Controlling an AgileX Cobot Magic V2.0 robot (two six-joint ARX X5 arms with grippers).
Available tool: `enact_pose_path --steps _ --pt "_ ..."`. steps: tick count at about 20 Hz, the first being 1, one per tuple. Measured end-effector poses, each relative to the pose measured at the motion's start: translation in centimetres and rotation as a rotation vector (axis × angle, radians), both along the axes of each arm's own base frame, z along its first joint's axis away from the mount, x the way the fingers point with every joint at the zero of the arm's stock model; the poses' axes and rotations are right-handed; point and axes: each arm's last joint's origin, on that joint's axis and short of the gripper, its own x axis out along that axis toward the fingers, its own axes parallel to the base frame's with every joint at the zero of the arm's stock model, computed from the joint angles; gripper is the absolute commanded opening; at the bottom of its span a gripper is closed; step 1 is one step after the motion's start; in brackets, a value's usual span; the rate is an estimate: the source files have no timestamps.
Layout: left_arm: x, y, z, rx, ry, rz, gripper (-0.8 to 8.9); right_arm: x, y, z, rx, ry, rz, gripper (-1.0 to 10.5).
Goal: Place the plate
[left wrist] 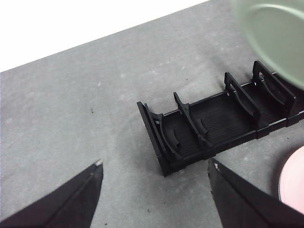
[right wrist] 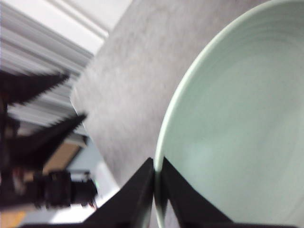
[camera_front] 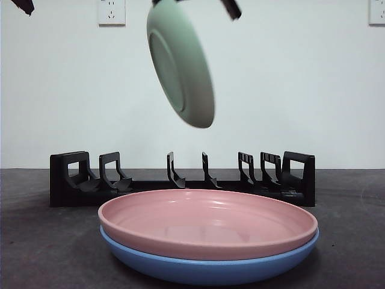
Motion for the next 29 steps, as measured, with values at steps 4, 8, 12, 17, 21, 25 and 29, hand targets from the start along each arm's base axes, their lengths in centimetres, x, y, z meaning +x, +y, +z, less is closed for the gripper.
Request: enact_pose_path --steps 4,8,12,17,21,25,29 --pt "0.0 0.0 0.0 -0.001 -0.001 0.0 3.45 -4.4 -0.3 1.5 -0.19 -0.1 0.024 0.1" --pt "0.0 0.0 0.0 -0.001 -0.002 0.0 3.44 -7.5 1.0 1.3 -0.403 -0.201 0.046 0.1" --pt "0.1 0.0 0.2 -0.01 -0.019 0.0 3.44 -10.4 3.3 0.8 -0.535 -0.309 0.081 0.1" --pt "0.2 -0.1 0.4 -0.021 -0.04 0.0 3.44 -12.5 5.0 -2.2 -0.648 -0.311 0.159 0.1" --pt "0.2 -0.1 0.4 -0.021 -0.041 0.0 3.44 -13.6 5.0 -5.3 -0.663 -0.312 0.192 0.1" --pt "0.2 -0.1 0.4 -0.021 -0.04 0.0 3.44 -15.0 4.9 -7.7 -0.604 -0.36 0.21 0.1" --pt "0.2 -0.1 0.4 -0.021 -0.04 0.0 3.44 -15.3 5.2 -12.8 -0.627 -0.351 0.232 0.1"
